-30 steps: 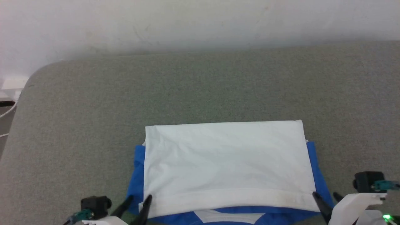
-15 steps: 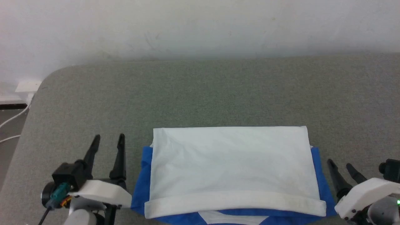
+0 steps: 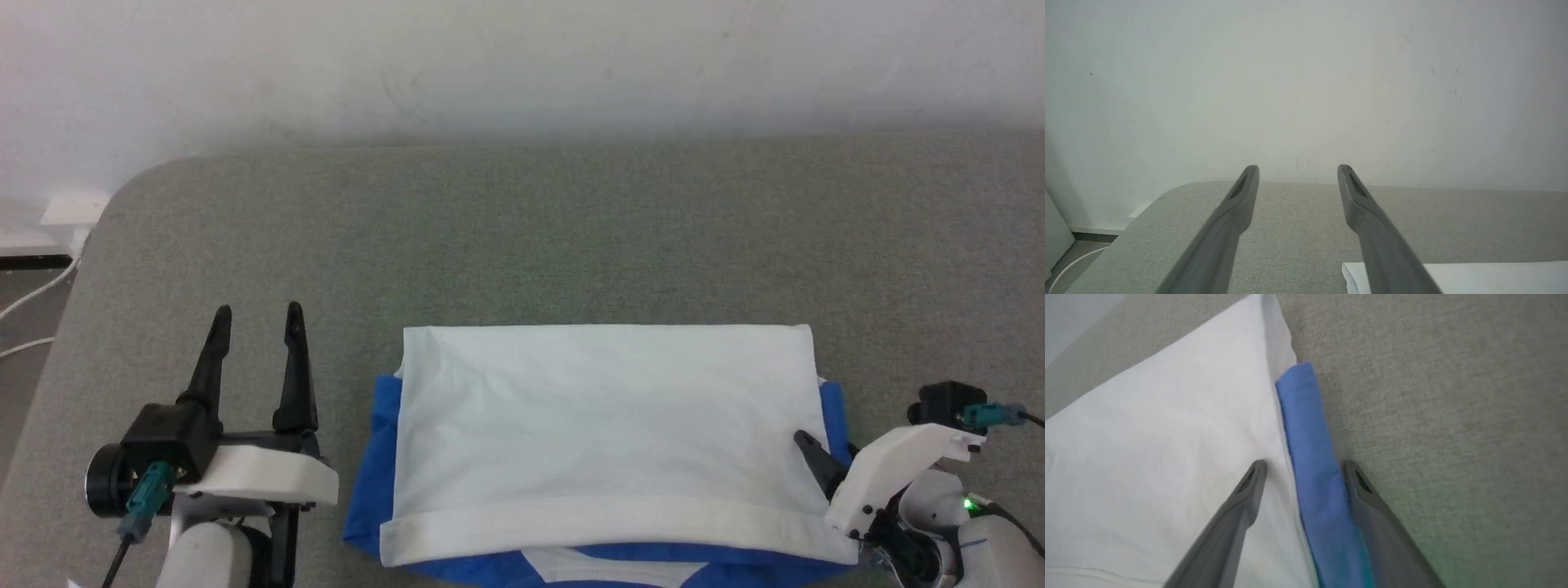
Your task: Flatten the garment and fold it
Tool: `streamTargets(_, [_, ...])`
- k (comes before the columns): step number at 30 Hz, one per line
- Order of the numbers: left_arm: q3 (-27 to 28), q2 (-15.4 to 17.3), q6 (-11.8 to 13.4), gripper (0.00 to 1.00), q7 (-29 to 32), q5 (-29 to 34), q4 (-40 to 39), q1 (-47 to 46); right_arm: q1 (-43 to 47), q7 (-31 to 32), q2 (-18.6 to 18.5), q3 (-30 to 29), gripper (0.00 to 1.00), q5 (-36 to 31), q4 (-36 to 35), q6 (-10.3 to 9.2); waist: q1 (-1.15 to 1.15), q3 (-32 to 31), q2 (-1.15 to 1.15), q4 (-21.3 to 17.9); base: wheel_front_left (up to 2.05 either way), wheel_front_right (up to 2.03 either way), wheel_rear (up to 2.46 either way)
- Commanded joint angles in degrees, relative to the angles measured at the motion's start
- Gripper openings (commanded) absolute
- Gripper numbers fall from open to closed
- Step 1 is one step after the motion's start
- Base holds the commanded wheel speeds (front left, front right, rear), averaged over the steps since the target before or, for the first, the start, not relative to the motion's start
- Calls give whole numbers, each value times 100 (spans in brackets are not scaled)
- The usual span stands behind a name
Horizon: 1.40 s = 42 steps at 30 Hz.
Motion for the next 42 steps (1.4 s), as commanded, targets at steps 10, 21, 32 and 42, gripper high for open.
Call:
streamTargets(10, [381,-290,-320,100,-32,292,75,-3,-33,510,30,534,0,429,151,-5,0,-15,0,-17,0,0,0])
streamTargets(21, [611,-486,-497,100,-32,470,88,29,104,172,30,-737,0,-1078,-663,-5,0,18,0,-69,0,0,0])
streamTargets(32, [704,-591,-614,100,-32,565,128,0,352,487,30,-1153,0,-1861,-1568,-5,0,72,0,-60,0,0,0])
streamTargets(42, [730,-645,-712,100,-32,646,221,31,995,1665,30,539,0,-1184,-3989,-5,0,-85,0,0,0,0,0])
